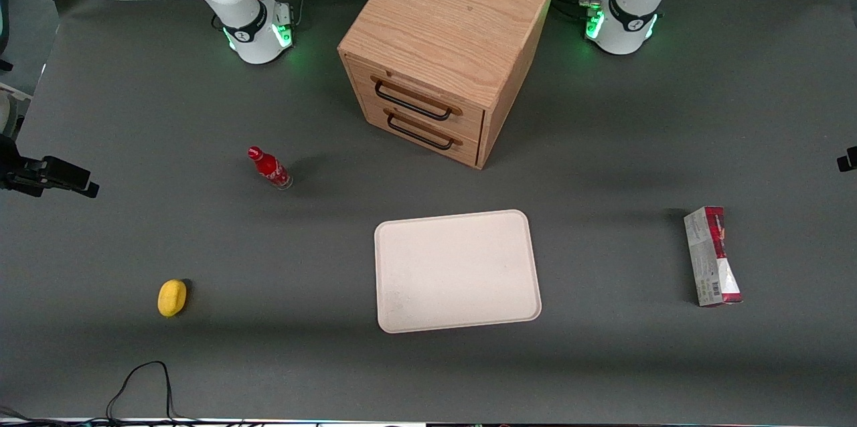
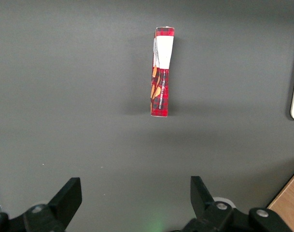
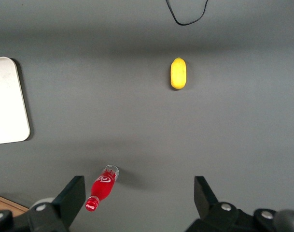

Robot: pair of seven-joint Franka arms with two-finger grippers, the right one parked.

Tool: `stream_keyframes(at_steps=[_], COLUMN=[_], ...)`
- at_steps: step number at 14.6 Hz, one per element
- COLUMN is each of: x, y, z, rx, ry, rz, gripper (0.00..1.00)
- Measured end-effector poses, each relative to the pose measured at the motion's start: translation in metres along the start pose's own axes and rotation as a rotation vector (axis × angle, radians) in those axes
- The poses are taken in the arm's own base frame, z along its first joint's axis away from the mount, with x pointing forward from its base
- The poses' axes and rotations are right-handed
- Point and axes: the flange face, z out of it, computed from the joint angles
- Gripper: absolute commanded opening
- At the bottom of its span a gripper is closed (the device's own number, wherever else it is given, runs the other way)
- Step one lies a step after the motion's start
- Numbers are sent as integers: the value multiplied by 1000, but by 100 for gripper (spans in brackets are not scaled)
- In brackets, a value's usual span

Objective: Place red cookie box on tray
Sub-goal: 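Lower the open left gripper around the upright red cookie box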

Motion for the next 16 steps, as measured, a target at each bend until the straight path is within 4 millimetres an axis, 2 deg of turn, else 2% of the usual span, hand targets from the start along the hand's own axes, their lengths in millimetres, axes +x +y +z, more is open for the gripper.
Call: stream_keyframes(at_steps=[4,6,8,10,12,16], x=[8,21,43,63,76,93], y=[10,12,11,10,10,15], z=[11,35,80,137,184,257], rx=[-6,-5,-3,0,2,-34], ry=[-20,-31,-35,-39,-50,-79], rz=[19,24,27,29,31,26], gripper=[100,100,100,100,100,100])
